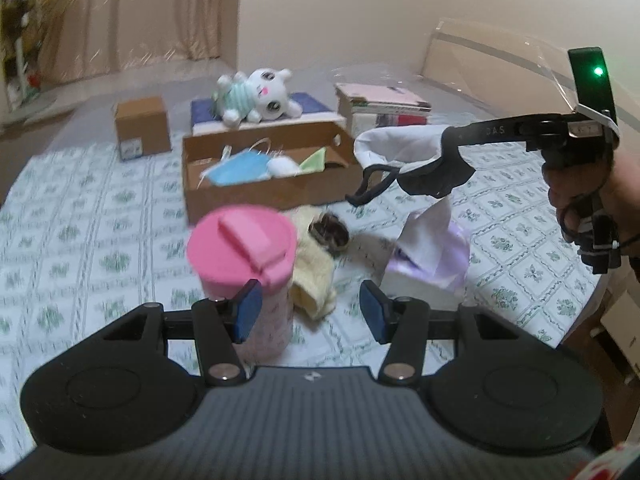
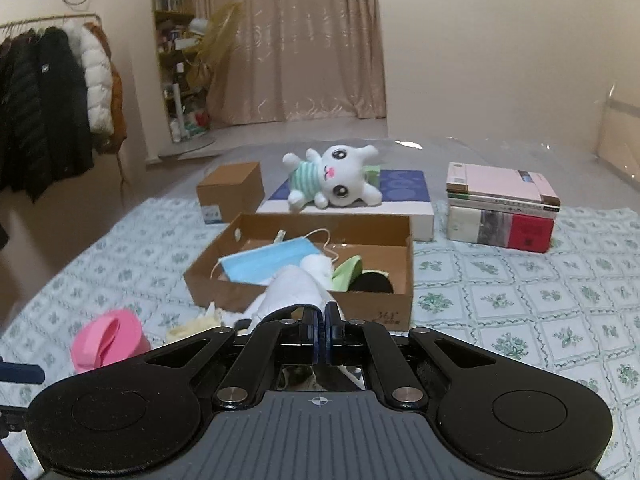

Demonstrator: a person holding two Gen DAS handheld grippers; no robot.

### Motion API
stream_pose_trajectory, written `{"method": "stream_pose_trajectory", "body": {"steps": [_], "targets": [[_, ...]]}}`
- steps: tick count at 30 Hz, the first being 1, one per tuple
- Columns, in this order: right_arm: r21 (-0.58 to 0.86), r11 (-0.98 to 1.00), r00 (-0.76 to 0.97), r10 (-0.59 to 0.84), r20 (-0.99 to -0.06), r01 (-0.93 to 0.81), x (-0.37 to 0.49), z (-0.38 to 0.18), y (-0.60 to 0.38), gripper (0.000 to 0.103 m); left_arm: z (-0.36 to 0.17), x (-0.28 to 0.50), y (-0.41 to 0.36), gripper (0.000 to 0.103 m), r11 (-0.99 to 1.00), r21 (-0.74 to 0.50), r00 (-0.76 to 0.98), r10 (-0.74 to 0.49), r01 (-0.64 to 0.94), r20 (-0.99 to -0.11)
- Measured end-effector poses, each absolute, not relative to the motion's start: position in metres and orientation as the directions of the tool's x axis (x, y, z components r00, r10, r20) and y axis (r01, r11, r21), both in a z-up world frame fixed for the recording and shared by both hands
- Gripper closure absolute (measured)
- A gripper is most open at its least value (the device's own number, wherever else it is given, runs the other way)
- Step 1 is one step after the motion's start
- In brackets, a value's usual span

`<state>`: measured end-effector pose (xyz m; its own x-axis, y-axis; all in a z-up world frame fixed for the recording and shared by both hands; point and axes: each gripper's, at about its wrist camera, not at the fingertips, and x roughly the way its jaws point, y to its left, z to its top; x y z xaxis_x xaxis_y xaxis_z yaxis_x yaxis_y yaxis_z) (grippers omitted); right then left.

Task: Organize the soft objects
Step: 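Grasp the purple scrunchie with the left gripper while the right gripper lifts the white cloth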

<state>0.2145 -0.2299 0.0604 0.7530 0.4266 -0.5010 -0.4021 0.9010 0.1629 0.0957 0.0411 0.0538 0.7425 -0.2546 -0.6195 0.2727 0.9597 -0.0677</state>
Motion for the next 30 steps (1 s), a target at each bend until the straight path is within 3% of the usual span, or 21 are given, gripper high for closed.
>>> {"method": "stream_pose_trajectory", "body": {"steps": [7,14,30], "targets": [[0.196,0.888,0.728,0.455,-0.513,-0.417,0.226,0.079,-0.248,0.100,0.081,0.149,0.024,0.053,0.900,-0.002,0.676,-0.329,0.436,-0.659],[0.165,0.890,0.717,0.442,-0.539,-0.425,0.247,0.083,-0.261,0.100,0.085,0.226,-0.005,0.053,0.763,0.137,0.551,-0.317,0.632,-0.772],[0.163,0.896,0.664,0.418,-0.619,-0.413,0.310,0.030,-0.282,0.100,0.003,0.353,-0.065,0.053,0.499,0.115,0.255,-0.222,0.859,-0.941]]}}
